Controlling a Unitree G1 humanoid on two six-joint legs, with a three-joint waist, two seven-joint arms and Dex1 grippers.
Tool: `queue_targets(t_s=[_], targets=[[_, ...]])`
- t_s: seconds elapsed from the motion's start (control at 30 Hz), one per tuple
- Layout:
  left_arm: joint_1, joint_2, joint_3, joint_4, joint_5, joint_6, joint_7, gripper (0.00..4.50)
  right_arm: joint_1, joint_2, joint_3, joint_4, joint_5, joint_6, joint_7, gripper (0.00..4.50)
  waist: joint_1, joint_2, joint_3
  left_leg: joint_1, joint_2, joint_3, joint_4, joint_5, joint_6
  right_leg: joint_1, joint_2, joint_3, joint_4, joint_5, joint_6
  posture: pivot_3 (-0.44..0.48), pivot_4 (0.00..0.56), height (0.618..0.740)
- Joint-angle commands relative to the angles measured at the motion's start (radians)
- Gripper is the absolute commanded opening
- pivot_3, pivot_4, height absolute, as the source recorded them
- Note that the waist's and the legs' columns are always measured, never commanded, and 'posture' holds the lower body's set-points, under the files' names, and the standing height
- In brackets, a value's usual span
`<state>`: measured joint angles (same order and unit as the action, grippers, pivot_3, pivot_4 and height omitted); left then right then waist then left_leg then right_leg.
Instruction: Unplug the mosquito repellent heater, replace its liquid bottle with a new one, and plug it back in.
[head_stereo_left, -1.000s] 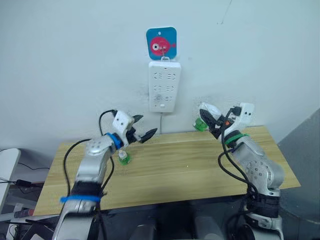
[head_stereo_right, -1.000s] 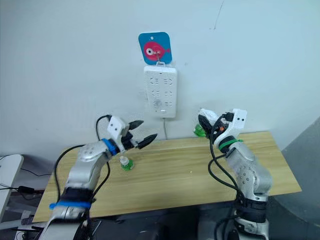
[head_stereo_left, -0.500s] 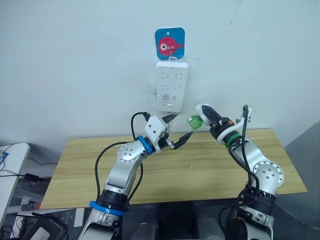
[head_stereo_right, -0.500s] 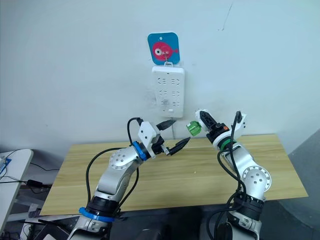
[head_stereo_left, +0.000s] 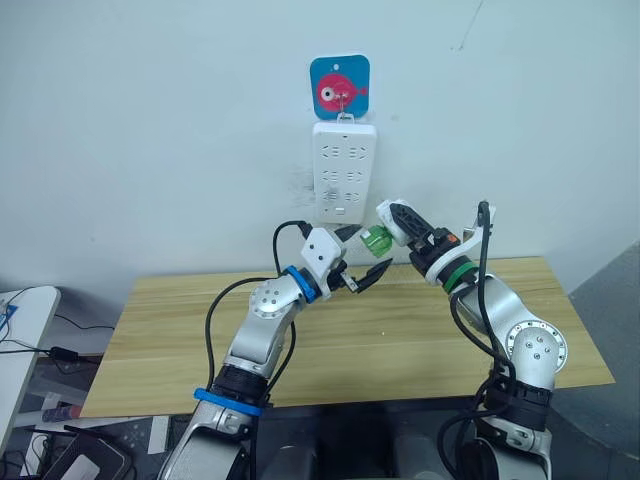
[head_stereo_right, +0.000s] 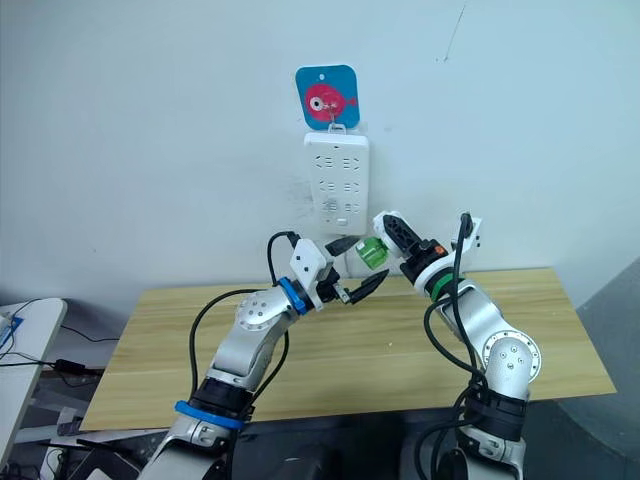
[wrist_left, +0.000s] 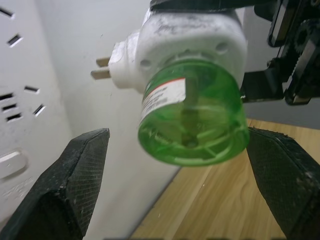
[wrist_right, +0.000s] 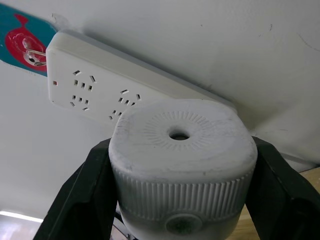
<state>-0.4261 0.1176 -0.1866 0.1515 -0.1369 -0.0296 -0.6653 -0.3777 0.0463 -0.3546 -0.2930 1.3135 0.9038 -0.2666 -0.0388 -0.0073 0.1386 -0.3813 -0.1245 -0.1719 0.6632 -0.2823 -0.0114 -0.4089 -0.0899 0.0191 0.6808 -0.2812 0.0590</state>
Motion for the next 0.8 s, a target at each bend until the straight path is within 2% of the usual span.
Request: queue_targets(t_s=[0.03, 0.23, 0.27, 0.6, 0.8], targets=[[-0.014, -0.007, -0.001, -0.034, -0.012, -0.019, 0.001, 4.11, -0.004, -0.018, 0.022, -0.041, 0.038, -0.031, 0.003, 2.95, -0.001, 0.0, 0.0, 0.0, 0.0, 0.0, 0.0, 0.0, 0.0, 0.0, 0.0, 0.0, 0.0, 0.0, 0.0, -0.032, 0.127, 0.74], [-0.012, -0.008, 0.003, -0.047, -0.019, -0.014, -0.002, 2.28, 0.011, -0.047, 0.04, -0.03, 0.044, -0.057, 0.012, 2.95, -0.002, 0.0, 0.0, 0.0, 0.0, 0.0, 0.0, 0.0, 0.0, 0.0, 0.0, 0.0, 0.0, 0.0, 0.0, -0.032, 0.125, 0.74], [-0.012, -0.007, 0.004, -0.047, -0.02, -0.014, -0.004, 2.19, 0.013, -0.051, 0.043, -0.027, 0.043, -0.062, 0.014, 2.95, -0.002, 0.0, 0.0, 0.0, 0.0, 0.0, 0.0, 0.0, 0.0, 0.0, 0.0, 0.0, 0.0, 0.0, 0.0, -0.032, 0.125, 0.74], [-0.029, 0.005, 0.003, -0.046, -0.012, -0.003, -0.016, 2.19, 0.035, -0.083, 0.063, -0.008, 0.042, -0.089, 0.049, 2.95, -0.002, 0.0, 0.0, 0.0, 0.0, 0.001, 0.0, 0.0, 0.0, 0.0, 0.0, 0.0, 0.0, 0.0, 0.0, -0.033, 0.127, 0.74], [-0.022, 0.001, 0.003, -0.063, -0.031, 0.01, -0.024, 4.1, 0.041, -0.1, 0.064, 0.002, 0.049, -0.106, 0.061, 2.95, -0.002, 0.0, 0.0, 0.0, 0.0, 0.001, 0.0, 0.0, 0.0, 0.0, 0.0, 0.0, 0.0, 0.0, 0.0, -0.035, 0.127, 0.74]])
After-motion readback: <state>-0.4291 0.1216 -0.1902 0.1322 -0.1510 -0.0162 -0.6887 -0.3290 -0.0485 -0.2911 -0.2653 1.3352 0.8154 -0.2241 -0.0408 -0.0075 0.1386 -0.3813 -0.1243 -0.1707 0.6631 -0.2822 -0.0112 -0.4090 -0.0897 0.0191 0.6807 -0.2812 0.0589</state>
